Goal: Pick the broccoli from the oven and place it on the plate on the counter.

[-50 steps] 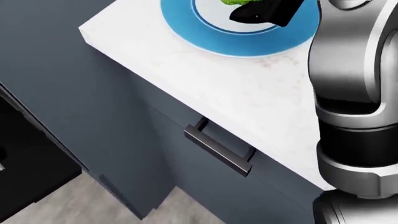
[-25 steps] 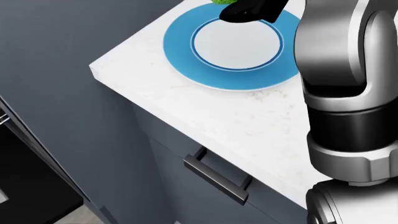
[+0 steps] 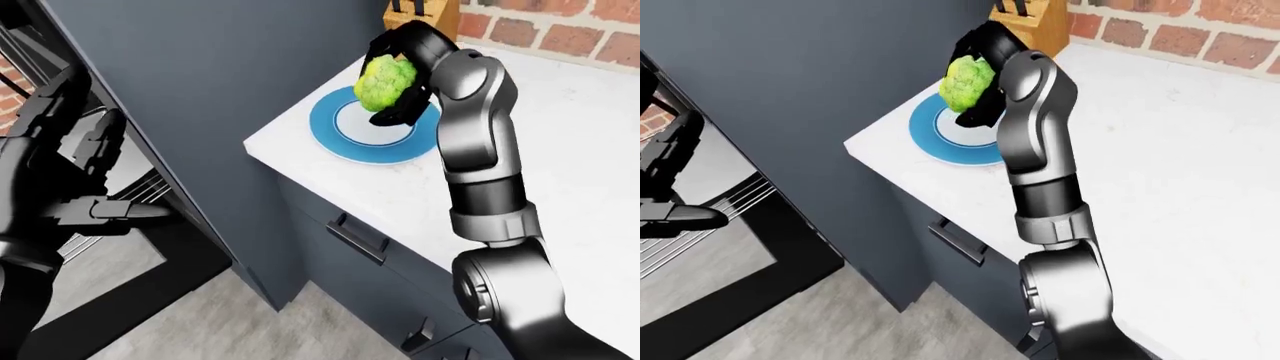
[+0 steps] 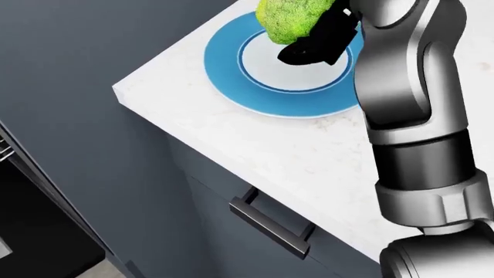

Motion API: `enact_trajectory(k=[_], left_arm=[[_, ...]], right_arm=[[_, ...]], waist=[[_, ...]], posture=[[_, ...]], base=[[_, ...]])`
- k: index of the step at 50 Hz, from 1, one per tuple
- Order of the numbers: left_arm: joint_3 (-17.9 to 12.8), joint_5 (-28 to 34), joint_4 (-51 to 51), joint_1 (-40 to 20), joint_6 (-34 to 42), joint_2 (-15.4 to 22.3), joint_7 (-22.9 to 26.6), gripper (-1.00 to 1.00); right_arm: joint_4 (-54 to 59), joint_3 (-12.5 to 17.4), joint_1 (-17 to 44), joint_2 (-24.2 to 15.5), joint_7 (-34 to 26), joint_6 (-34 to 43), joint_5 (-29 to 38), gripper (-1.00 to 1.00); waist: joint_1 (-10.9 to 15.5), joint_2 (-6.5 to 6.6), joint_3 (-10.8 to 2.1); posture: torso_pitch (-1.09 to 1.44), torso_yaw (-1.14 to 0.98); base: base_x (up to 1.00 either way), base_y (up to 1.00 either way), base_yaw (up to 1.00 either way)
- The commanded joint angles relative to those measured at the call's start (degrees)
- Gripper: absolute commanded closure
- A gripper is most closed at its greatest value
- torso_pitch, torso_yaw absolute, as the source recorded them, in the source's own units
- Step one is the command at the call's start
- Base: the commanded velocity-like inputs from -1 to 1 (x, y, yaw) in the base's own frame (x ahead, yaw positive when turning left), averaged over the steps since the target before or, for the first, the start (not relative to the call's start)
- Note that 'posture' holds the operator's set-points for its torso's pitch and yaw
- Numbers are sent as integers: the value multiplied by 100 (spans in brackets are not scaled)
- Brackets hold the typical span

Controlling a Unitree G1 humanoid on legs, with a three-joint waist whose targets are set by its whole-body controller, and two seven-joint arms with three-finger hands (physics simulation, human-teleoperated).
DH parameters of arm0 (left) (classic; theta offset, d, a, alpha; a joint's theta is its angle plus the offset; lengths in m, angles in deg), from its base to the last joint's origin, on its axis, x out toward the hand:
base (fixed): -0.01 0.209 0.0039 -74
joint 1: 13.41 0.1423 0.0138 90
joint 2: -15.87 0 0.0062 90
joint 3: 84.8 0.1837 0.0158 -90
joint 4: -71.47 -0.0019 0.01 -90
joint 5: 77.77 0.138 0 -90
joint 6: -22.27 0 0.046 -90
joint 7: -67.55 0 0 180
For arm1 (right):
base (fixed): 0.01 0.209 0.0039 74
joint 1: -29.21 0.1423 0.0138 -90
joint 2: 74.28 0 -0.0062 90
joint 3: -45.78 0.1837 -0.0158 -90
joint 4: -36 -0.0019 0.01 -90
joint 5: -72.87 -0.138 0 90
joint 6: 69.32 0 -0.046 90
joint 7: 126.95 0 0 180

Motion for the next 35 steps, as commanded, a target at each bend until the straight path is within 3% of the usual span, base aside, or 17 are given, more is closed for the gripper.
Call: enact_trajectory(k=[1,7,26,28,35], left_arm=[[-66,56,88,-74,-220,78,14,-100],[-120,37,106,-59,-191,84,39,-100],[-160,46,108,-56,-185,92,83,-100],[-162,46,125,-25,-201,73,93,-100],[-127,71,117,-22,-234,62,97,-100]], right_arm=[[-173,34,229,-47,186,-129,-50,100],[-5,5,183,-56,327,-210,-129,96],[248,10,-104,-84,562,-414,-251,-32],[223,-1,-168,-82,543,-429,-250,-59],[337,13,-165,-100,614,-514,-268,-73]], waist=[[0,16,-166],[1,23,-166],[4,8,-175],[4,7,-175],[7,5,-181]], posture=[[10,0],[10,0],[10,0],[10,0],[10,0]], base=[[0,0,0],[0,0,0],[0,0,0],[0,0,0],[0,0,0]])
